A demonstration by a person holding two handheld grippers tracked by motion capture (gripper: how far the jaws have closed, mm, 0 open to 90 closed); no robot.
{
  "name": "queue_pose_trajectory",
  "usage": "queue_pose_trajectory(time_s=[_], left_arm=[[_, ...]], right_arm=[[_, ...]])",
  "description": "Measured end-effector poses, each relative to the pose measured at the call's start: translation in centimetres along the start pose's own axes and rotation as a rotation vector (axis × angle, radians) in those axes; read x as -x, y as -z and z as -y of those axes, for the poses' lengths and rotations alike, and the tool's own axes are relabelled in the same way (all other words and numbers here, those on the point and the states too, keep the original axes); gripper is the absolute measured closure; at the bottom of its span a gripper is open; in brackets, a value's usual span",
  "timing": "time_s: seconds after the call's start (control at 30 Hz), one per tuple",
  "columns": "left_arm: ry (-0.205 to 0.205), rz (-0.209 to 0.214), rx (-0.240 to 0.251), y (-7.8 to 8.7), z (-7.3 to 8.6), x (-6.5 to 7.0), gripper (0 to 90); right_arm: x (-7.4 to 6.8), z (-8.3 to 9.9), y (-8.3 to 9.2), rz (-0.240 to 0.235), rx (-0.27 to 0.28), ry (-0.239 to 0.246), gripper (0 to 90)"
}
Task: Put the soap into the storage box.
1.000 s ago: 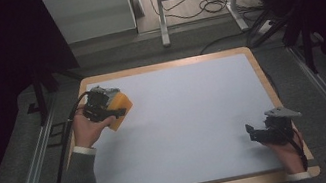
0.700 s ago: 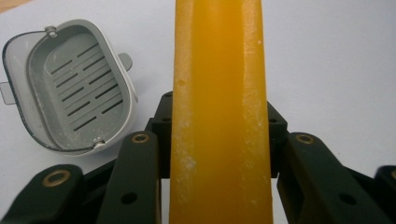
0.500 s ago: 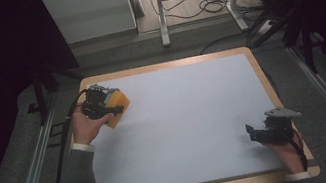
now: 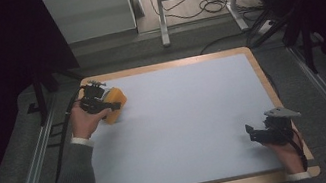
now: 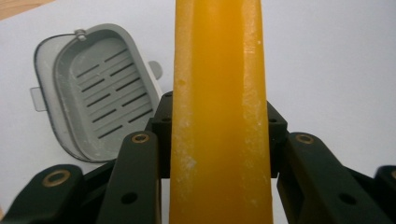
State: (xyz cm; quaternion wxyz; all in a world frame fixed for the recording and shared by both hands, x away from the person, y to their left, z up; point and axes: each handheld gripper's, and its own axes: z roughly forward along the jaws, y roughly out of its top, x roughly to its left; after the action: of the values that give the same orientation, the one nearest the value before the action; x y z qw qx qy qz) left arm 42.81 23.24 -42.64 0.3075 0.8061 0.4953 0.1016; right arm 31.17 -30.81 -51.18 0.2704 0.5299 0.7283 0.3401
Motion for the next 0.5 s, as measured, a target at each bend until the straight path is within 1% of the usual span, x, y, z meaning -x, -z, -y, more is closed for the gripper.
queue_pose_trajectory(time_s=[0.07,0.13,0.2,0.23,0.3,0.33,0.37,0.4,0.43,0.5], left_arm=[[0.020,0.000,0.003,-0.3,-0.2,-0.6,60.8],[0.025,-0.003,0.000,-0.4,-0.2,-0.9,60.8],[0.047,-0.009,0.001,-0.8,-0.4,-1.6,60.8],[0.047,-0.009,0.001,-0.8,-0.4,-1.6,60.8],[0.068,-0.023,0.008,-1.0,-0.4,-2.2,60.8],[0.085,-0.018,-0.007,-1.3,-0.5,-2.9,60.8],[0.085,-0.018,-0.007,-1.3,-0.5,-2.9,60.8],[0.099,-0.021,-0.008,-1.5,-0.6,-3.4,60.8],[0.099,-0.021,-0.008,-1.5,-0.6,-3.4,60.8],[0.112,-0.019,-0.008,-1.6,-0.6,-3.8,60.8]], right_arm=[[0.0,0.0,0.0,-0.001,0.000,0.001,9.0],[0.0,0.0,-0.1,0.001,-0.002,0.000,9.0],[0.0,0.0,-0.1,-0.001,-0.002,0.000,9.0],[0.0,0.0,-0.1,-0.001,-0.002,0.000,9.0],[0.0,0.0,0.0,-0.001,-0.001,0.000,9.0],[0.0,0.0,0.0,0.004,0.003,-0.001,9.0],[0.0,0.0,0.0,0.004,0.003,-0.001,9.0],[0.0,0.0,0.1,0.008,0.009,0.002,9.0],[0.0,0.0,0.1,0.008,0.009,0.002,9.0],[-0.1,-0.1,0.1,0.007,0.011,0.003,9.0]])
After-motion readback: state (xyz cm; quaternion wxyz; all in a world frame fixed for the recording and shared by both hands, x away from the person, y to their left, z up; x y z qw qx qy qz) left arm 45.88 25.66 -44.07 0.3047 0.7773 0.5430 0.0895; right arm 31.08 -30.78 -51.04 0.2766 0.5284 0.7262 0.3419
